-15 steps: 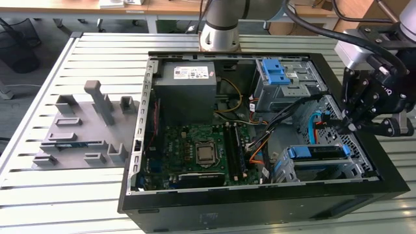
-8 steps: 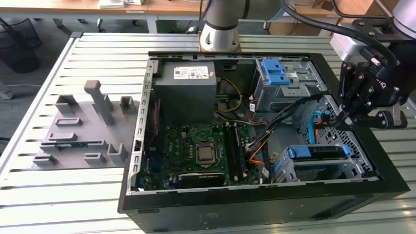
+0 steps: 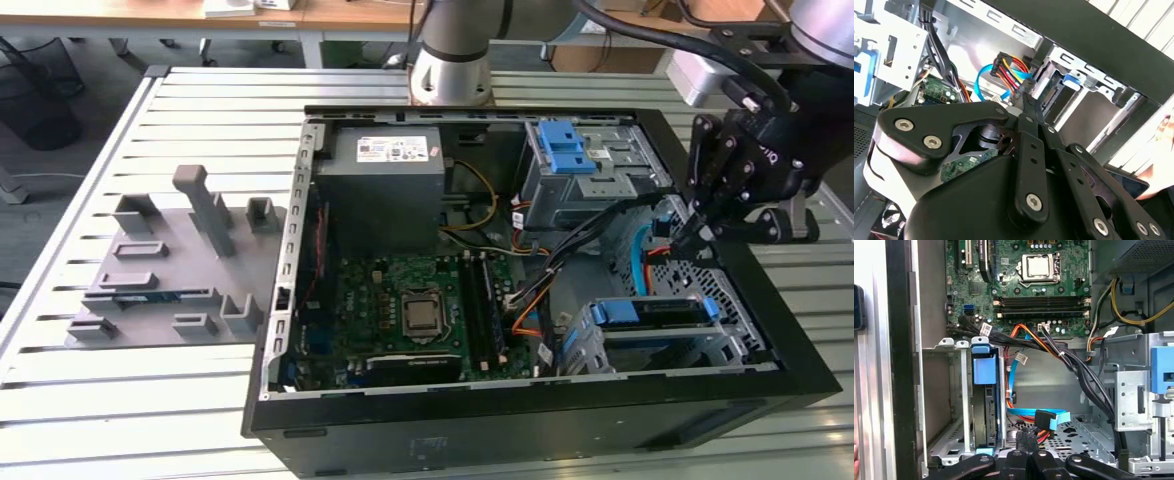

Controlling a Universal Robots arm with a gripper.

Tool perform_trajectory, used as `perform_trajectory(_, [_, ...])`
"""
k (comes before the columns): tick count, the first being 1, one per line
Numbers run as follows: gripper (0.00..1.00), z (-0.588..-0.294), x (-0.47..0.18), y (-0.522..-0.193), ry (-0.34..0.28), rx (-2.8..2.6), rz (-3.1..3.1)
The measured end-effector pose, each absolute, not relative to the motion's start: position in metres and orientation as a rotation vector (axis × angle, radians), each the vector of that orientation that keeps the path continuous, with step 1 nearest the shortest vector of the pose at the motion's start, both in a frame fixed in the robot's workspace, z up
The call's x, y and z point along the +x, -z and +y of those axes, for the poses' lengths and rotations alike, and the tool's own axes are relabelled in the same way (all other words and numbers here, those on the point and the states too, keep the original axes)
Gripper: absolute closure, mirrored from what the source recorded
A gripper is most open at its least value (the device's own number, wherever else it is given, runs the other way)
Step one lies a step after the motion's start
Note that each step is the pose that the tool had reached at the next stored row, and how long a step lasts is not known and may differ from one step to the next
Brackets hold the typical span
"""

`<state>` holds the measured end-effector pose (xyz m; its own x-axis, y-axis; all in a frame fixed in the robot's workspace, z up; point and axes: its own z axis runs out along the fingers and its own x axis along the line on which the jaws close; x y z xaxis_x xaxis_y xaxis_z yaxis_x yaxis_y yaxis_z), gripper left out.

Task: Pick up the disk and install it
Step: 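Insert the first disk wire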

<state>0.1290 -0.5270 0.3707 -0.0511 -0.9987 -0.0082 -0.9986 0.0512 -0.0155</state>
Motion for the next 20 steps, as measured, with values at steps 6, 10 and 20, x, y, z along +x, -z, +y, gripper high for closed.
perform_trajectory(6, [0.83, -0.5262, 0.1312, -0.3702, 0.030, -2.161, 2.274])
perform_trajectory(10, [0.83, -0.5262, 0.1341, -0.3694, 0.043, -2.166, 2.281])
perform_trajectory(20, [0.75, -0.5250, 0.1335, -0.3691, 0.049, -2.166, 2.283])
